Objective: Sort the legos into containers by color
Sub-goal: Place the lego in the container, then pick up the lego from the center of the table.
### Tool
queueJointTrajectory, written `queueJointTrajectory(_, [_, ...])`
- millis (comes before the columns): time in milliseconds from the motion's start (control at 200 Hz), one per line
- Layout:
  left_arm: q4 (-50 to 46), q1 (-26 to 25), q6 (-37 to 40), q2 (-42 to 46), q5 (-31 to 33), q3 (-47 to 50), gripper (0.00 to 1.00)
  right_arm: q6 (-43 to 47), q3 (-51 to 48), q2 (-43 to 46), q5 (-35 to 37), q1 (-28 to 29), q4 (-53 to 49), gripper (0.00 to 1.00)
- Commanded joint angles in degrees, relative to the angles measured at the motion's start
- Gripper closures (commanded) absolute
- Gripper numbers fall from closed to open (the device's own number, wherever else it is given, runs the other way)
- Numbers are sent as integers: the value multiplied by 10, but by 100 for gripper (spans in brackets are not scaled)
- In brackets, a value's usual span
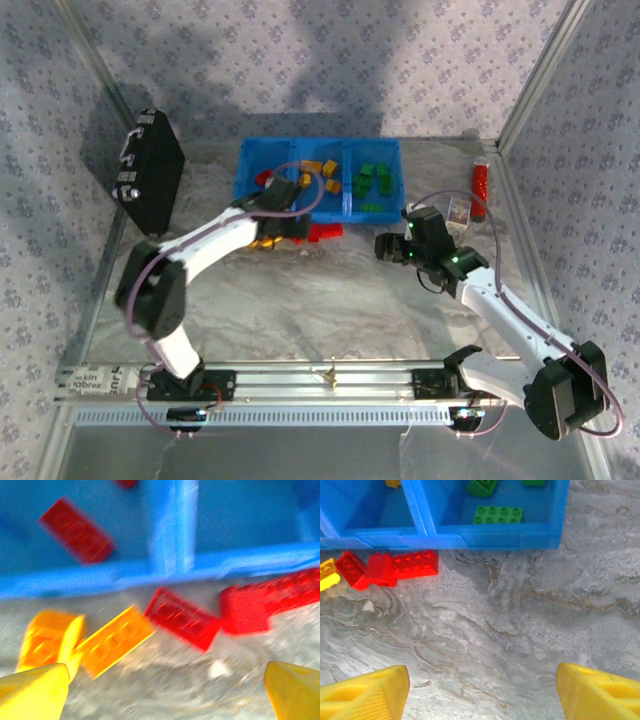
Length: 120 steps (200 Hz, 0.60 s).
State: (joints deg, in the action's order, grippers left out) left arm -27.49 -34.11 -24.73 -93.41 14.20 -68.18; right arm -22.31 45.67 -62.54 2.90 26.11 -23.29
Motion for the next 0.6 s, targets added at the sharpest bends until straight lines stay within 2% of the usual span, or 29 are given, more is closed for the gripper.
queueJointTrajectory(0, [80, 40, -26, 94, -5, 107, 2, -5, -2, -21, -20, -2, 17, 21])
queueJointTrajectory(115, [104, 69, -26, 152, -10, 191, 3, -6, 17, -57, -34, 4, 35, 21])
queueJointTrajectory(250, [127, 113, -19, 158, -41, 228, 5, -8, 44, -91, -33, 26, 43, 22])
queueJointTrajectory(475, [141, 137, 17, 96, -76, 195, 10, -13, 48, -103, -13, 51, 41, 22])
queueJointTrajectory(595, [146, 147, 24, 56, -99, 168, 22, -13, 39, -97, -7, 49, 36, 22])
